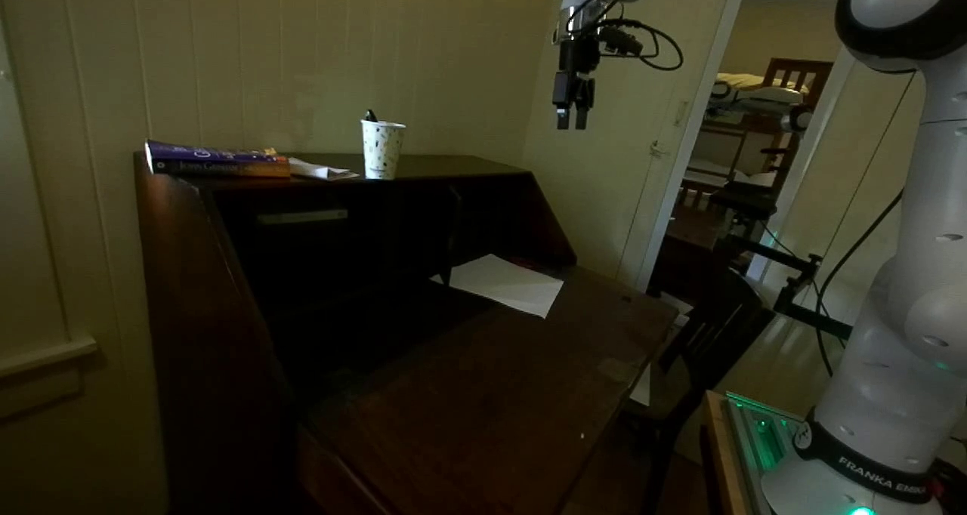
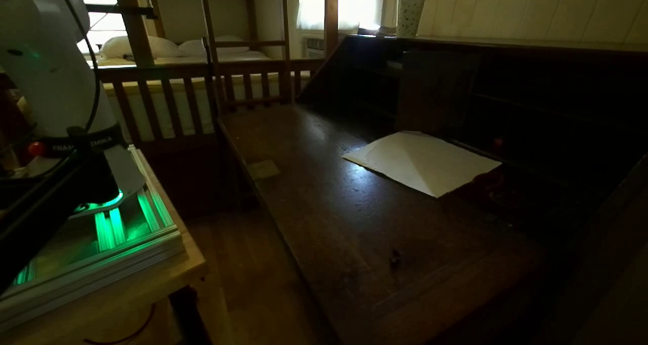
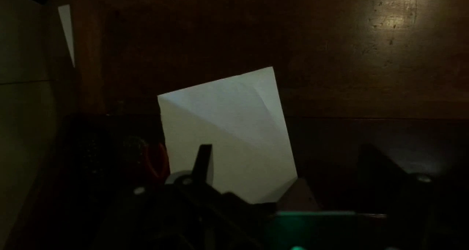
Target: Move the orange object to the open cabinet on the desk
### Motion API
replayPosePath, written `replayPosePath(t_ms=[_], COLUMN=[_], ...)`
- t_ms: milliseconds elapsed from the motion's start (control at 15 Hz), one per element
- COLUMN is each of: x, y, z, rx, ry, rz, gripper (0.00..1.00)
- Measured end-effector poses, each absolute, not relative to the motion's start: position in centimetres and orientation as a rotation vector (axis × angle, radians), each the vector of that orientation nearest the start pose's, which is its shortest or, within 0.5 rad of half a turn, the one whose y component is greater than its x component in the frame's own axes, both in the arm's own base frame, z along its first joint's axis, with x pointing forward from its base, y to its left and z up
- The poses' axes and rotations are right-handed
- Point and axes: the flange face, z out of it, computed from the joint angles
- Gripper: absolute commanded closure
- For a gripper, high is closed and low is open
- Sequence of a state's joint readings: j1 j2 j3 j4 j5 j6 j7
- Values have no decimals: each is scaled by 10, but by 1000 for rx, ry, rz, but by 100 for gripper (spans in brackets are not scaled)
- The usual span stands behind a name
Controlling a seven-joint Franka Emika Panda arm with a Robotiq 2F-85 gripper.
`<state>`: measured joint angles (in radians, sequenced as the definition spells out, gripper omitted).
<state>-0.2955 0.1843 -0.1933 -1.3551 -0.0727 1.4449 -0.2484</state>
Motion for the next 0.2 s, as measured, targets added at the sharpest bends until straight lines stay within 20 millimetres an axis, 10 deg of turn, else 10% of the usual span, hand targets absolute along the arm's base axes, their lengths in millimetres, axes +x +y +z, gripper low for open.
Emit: replayPosePath(t_ms=[200], x=[530], y=[-278], z=[607], rx=[-3178], ry=[391], rz=[208], gripper=[0])
